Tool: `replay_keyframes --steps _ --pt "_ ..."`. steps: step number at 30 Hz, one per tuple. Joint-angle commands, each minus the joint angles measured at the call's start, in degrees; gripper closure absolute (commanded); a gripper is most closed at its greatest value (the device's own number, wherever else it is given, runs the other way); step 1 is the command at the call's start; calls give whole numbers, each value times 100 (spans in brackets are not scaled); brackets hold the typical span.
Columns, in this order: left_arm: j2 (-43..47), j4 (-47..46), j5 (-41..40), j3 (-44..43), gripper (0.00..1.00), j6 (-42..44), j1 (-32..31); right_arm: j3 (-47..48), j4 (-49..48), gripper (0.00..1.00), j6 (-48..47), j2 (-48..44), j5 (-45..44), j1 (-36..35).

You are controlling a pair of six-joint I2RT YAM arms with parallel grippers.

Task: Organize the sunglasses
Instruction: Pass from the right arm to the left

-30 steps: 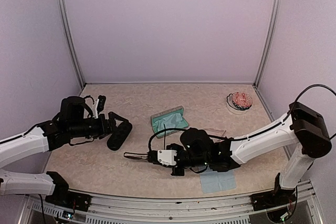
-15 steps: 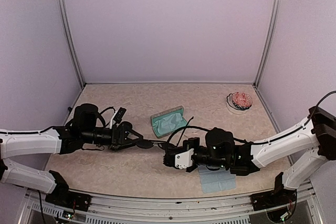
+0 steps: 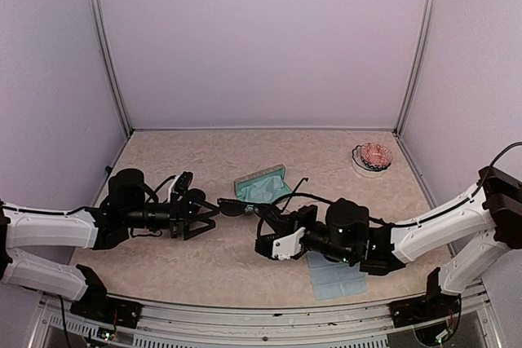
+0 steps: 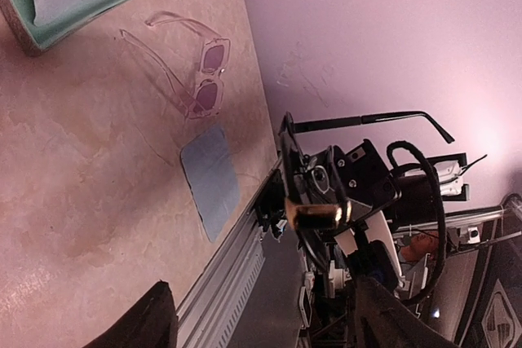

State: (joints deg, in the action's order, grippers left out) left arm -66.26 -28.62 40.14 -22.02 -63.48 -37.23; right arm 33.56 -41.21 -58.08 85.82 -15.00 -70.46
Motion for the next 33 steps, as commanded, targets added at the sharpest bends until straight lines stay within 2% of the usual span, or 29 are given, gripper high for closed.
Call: replay_keyframes --steps 1,20,33 --pt "-76 -749 -61 149 31 -659 -34 -73 -729 100 -567 165 -421 -116" --pt "-983 -1742 -331 -5 54 -1077 -291 -41 -1336 100 -1248 607 -861 -231" --pt "-1221 -1926 -471 -121 65 -1076 -312 -63 -1239 100 -1124 700 -854 -289"
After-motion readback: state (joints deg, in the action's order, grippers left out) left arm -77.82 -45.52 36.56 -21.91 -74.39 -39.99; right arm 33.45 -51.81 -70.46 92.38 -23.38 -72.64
